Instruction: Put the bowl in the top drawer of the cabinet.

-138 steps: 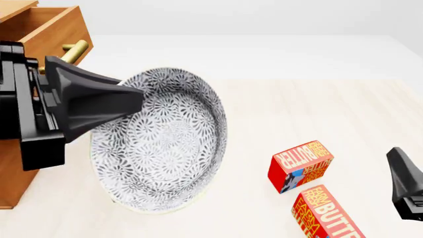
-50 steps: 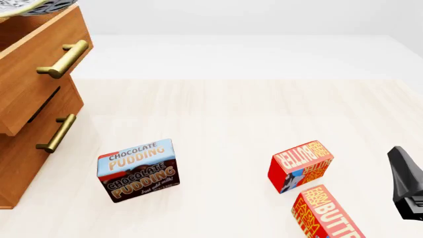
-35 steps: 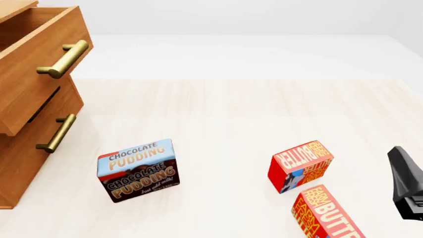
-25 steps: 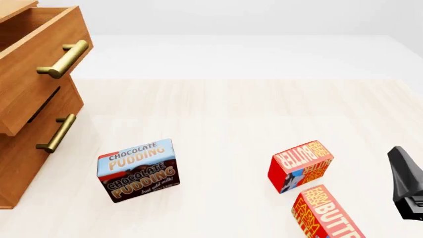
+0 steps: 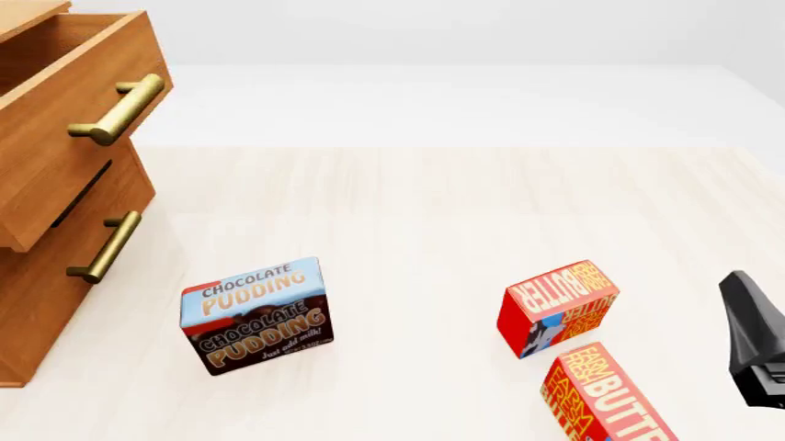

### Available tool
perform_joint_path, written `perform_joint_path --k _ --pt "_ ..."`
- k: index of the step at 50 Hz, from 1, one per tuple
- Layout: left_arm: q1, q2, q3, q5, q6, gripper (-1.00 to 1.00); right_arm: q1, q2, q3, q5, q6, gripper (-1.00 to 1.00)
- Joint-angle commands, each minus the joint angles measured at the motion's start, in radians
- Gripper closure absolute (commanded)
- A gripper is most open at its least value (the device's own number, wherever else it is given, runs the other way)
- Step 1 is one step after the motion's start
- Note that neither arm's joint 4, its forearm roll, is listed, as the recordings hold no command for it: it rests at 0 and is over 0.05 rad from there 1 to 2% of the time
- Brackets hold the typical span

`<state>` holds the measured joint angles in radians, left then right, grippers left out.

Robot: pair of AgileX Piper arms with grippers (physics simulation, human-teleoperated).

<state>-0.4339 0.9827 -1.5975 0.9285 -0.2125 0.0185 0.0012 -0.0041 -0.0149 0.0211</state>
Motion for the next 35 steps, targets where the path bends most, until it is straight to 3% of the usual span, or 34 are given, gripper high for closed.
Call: perform_joint_path --k 1,2,4,8,11,17,26,35 --pt "0.036 0.023 -0.029 0.016 -0.098 1.00 0.001 0.000 0.000 -0.001 0.000 -1.00" --pt "0.037 0.020 -0.024 0.014 -0.131 1.00 0.002 0.000 0.000 -0.001 0.001 -1.00" --pt "0.047 0.033 -0.042 0.026 -0.105 1.00 0.002 0.000 0.000 -0.001 0.000 -1.00" --pt "0.056 0.039 -0.041 0.035 -0.119 1.00 0.002 0.000 0.000 -0.001 0.001 -1.00" --pt "0.047 0.029 0.009 0.057 -0.253 1.00 0.002 0.000 0.000 -0.002 0.001 -1.00" --pt "0.067 0.059 -0.079 0.122 -0.297 1.00 0.003 0.000 0.000 -0.002 0.002 -1.00" --pt "0.084 0.079 -0.081 0.173 -0.327 1.00 0.004 0.000 0.000 -0.004 0.003 -1.00" --pt "0.121 0.116 -0.158 0.225 -0.301 1.00 0.005 0.000 0.000 -0.004 0.003 -1.00"
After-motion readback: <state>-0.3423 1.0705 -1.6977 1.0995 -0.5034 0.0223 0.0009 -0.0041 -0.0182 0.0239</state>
